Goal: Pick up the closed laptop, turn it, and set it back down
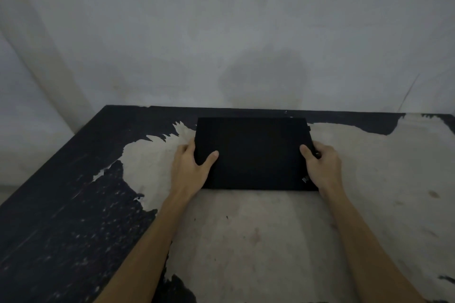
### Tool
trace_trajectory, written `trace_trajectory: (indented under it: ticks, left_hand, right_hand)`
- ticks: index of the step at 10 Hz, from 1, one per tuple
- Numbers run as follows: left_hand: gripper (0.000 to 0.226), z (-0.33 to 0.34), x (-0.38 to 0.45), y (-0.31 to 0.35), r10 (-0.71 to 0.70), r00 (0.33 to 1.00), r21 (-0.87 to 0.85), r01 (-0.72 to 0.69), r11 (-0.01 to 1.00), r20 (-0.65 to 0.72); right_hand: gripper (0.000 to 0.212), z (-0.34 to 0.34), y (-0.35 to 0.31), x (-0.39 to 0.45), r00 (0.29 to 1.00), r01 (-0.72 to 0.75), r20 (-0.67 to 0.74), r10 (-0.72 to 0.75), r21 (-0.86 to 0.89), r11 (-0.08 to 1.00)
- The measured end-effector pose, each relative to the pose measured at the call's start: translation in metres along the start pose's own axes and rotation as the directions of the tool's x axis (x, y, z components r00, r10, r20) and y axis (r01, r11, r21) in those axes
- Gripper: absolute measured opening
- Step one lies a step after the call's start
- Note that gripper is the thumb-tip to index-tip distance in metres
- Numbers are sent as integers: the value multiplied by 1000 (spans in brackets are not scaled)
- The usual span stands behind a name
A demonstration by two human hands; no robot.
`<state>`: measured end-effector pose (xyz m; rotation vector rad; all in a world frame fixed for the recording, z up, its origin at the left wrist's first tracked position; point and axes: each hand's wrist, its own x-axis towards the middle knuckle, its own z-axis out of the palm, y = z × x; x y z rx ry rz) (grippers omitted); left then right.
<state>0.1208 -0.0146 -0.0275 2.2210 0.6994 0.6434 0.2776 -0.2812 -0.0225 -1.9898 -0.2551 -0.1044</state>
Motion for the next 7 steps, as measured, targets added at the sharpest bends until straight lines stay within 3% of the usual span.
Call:
trace_trajectory:
  ticks: [2,5,7]
  left_hand:
    - [68,2,7,-2,-30,999,130,27,991,22]
    - [71,-4,8,2,-72,993,165,56,985,91]
    - [73,-14,10,10,-16,990,263,-21,965,140]
  right_hand:
    - [29,5,19,13,1000,-18,22,21,-120,993]
    - [31,9,23,22,998,-60,16,65,-229,972]
    - [27,4,12,16,999,-2,34,14,-329,944]
